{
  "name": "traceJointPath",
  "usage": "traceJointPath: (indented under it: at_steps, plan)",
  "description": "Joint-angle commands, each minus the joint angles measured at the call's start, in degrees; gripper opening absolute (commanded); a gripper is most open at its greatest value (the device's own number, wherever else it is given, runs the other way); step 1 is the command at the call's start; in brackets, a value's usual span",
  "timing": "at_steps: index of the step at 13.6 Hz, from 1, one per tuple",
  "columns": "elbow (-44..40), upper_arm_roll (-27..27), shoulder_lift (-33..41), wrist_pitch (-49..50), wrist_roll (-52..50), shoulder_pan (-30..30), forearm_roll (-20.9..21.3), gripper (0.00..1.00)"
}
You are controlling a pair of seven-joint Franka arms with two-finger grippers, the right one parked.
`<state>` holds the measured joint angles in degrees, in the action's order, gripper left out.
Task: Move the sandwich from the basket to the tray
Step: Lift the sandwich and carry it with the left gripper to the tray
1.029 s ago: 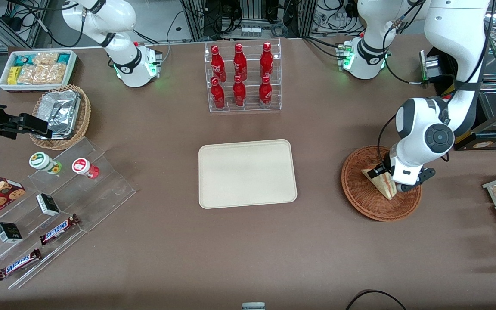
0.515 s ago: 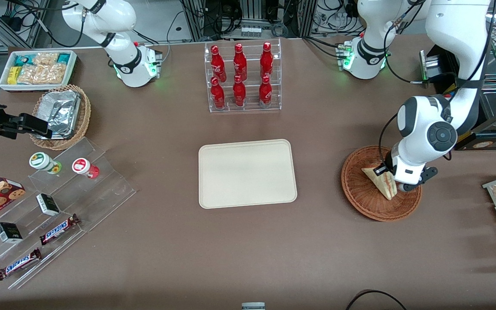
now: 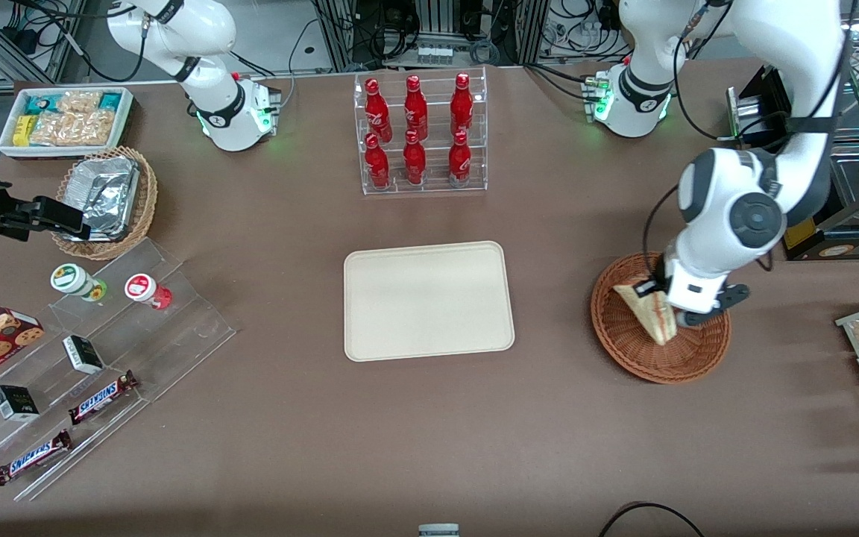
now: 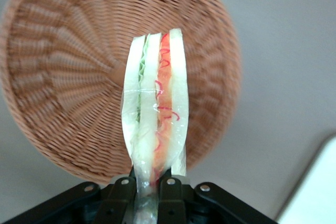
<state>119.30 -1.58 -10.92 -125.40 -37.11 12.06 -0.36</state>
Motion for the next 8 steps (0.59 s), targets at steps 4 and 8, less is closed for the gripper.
traceJointPath:
  at_steps: [4, 8]
  plan:
    - [-5.21, 0.44, -1.46, 4.55, -1.48, 11.47, -0.52, 0.00]
    - [-10.91, 0.35, -6.02, 4.55, -1.39, 19.21, -0.87, 0.00]
